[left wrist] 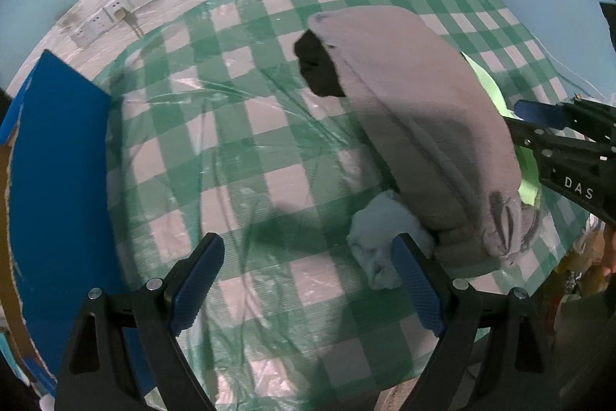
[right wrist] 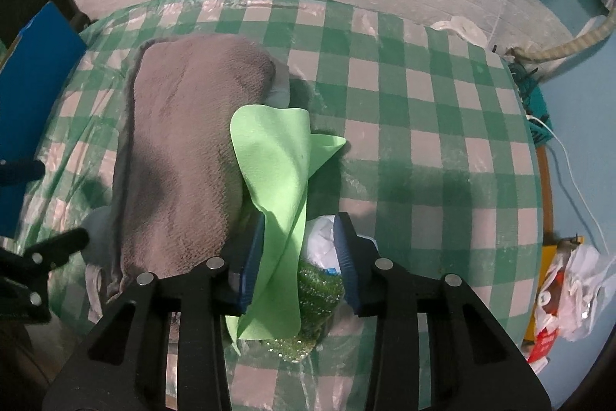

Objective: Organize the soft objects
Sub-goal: 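Move both tools toward the pile of grey towel and green cloth, then grasp the white sock with the left tool while the right tool grasps the light-green cloth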

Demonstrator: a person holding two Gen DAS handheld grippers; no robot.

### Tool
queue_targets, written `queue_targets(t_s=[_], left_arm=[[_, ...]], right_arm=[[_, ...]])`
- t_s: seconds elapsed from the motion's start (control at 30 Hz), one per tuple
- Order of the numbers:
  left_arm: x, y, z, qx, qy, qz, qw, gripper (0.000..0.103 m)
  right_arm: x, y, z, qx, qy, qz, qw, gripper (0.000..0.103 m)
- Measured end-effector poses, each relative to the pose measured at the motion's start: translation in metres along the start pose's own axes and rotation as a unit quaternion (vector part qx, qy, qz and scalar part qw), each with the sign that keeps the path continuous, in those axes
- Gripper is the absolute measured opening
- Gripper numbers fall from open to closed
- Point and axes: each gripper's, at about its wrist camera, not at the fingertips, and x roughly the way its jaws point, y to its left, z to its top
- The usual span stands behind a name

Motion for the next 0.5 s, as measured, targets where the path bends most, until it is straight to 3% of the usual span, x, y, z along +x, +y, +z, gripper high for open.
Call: queue_targets(t_s=[0.5], left_arm=[[0.019, -0.035, 0.003, 0.045, 0.021, -0.009, 0.9987, 0.09]], right_arm=[[-0.003, 0.002, 0.003, -0.014, -0.011, 0.005, 1.0, 0.041]])
